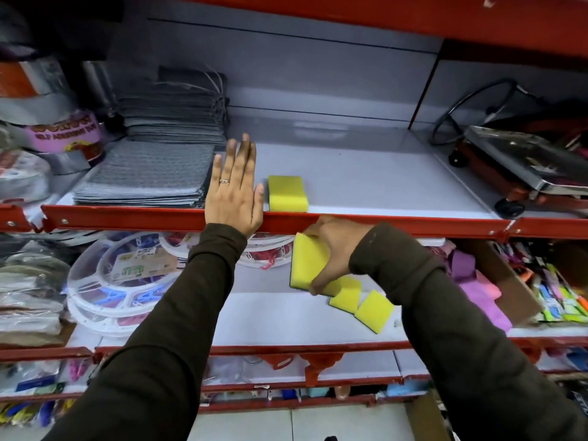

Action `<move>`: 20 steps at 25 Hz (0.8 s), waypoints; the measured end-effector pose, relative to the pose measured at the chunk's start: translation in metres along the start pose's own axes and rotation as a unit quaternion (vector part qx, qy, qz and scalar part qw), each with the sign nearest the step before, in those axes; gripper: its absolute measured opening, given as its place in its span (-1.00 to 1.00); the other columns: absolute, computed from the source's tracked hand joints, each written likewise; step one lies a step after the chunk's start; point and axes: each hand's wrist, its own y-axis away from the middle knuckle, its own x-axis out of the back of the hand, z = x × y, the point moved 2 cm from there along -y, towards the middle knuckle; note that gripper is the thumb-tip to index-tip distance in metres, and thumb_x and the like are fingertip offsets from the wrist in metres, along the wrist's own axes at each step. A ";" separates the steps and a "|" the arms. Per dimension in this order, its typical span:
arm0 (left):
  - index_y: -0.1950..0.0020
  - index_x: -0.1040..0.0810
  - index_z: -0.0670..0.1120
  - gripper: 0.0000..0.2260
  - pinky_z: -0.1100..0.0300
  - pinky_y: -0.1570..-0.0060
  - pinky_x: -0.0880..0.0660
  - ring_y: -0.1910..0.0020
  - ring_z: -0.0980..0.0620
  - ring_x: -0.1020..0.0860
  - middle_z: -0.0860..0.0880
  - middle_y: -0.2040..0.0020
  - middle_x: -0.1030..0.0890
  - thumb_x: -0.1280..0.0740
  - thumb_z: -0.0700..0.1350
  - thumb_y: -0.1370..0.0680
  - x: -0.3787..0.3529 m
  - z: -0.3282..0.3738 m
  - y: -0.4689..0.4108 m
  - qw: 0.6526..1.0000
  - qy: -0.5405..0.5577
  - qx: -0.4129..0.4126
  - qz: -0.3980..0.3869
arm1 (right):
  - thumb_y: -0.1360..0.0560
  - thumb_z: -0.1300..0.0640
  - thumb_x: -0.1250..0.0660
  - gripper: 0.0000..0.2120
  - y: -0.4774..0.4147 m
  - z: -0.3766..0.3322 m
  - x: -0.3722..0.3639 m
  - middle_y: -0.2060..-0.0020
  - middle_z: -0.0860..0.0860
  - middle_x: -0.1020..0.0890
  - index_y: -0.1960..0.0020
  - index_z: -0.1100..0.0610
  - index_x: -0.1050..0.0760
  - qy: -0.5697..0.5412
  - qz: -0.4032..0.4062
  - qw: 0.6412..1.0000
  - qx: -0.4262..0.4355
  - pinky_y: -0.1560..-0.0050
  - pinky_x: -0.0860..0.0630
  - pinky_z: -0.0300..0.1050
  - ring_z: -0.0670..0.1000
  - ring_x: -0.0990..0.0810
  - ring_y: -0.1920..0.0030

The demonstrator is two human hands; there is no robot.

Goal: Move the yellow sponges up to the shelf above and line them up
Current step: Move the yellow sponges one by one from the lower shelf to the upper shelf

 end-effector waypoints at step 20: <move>-0.67 -0.04 -0.20 -0.39 0.00 -0.66 0.18 -0.67 -0.07 0.05 -0.16 -0.68 -0.09 0.01 0.01 -0.65 -0.008 -0.005 0.000 0.999 0.013 -0.016 0.029 | -0.21 -0.16 -0.57 0.01 -0.079 0.076 0.068 -0.46 0.03 -0.35 -0.52 -0.07 -0.12 -0.043 0.058 0.996 -0.052 -0.38 -0.35 -0.04 0.09 -0.36 -0.42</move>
